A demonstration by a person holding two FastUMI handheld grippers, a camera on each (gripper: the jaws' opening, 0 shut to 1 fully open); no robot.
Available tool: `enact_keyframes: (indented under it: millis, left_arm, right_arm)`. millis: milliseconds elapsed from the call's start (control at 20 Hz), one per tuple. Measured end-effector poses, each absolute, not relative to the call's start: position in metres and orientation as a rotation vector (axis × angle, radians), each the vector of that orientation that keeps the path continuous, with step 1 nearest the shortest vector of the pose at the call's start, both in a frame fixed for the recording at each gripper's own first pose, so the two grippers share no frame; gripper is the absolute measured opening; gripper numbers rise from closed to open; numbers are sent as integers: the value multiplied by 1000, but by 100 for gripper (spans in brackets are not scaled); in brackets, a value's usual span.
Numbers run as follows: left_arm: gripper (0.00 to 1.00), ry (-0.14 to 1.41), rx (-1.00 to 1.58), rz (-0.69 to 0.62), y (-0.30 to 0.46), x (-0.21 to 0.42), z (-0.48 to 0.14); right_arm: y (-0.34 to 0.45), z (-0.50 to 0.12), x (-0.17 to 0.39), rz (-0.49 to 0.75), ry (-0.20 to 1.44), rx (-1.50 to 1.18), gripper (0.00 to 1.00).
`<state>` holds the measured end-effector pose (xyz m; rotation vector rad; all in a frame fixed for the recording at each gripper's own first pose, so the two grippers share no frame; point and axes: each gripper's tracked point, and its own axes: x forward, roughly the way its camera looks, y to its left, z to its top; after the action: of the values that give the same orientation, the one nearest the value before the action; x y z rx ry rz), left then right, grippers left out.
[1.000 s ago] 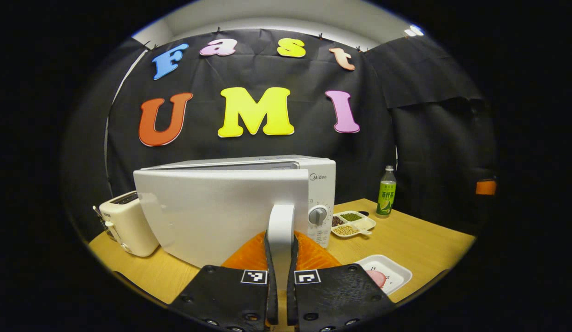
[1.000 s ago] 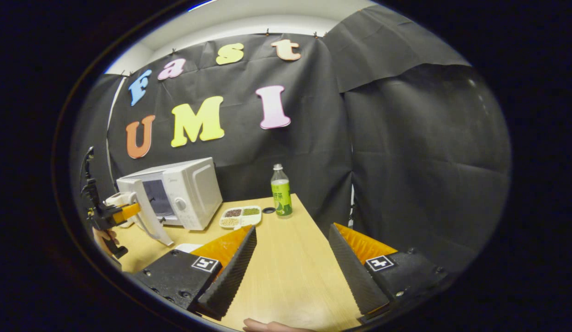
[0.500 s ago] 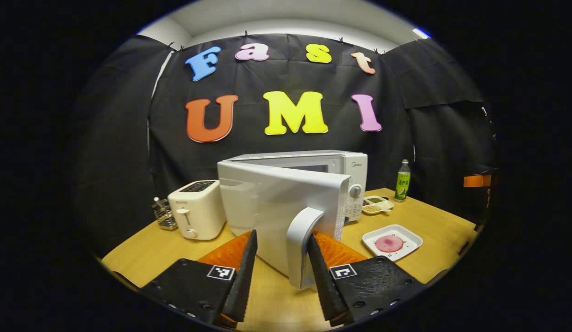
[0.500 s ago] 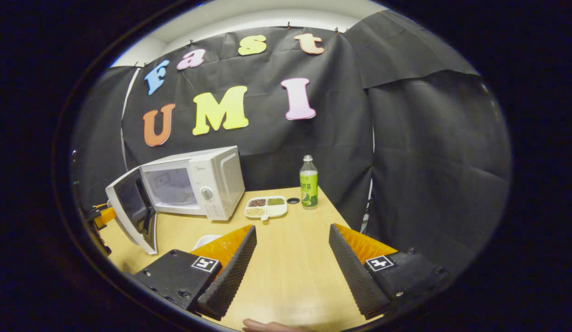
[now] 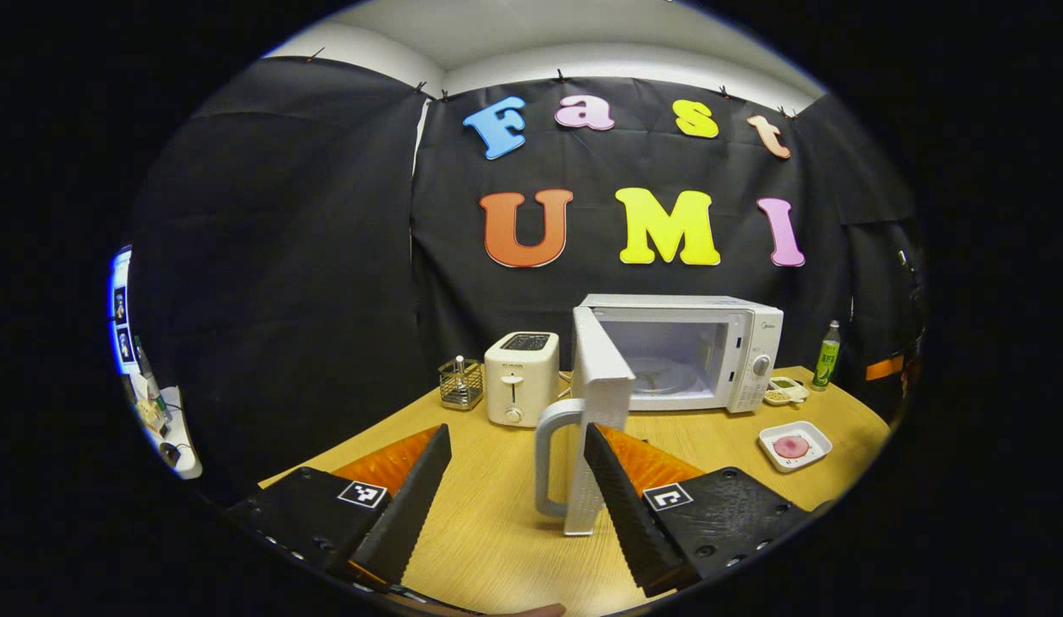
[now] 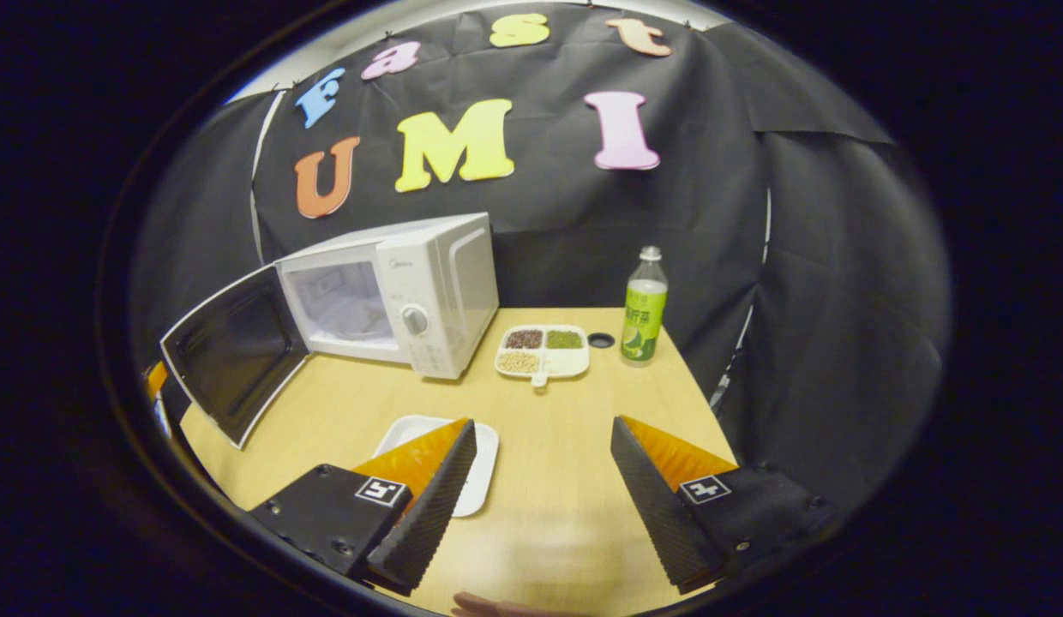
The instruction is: Open the microwave oven with the left hand, put the food in, and close the microwave oven.
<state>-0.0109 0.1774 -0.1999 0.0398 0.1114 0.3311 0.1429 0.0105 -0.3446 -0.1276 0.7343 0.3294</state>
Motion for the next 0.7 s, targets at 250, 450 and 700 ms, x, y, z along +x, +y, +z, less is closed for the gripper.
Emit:
enact_keyframes:
  millis: [250, 450, 700]
  left_arm:
    - [94, 47, 69, 342, 158, -13, -157]
    - [95, 21, 56, 323, 132, 1, -130]
    - [86, -17, 43, 293, 103, 11, -99]
  right_arm:
    - [34, -386, 159, 423, 963, -161, 100]
    - [50, -423, 153, 467, 1194, -129, 80]
    - [60, -454, 153, 475, 1412, -20, 66]
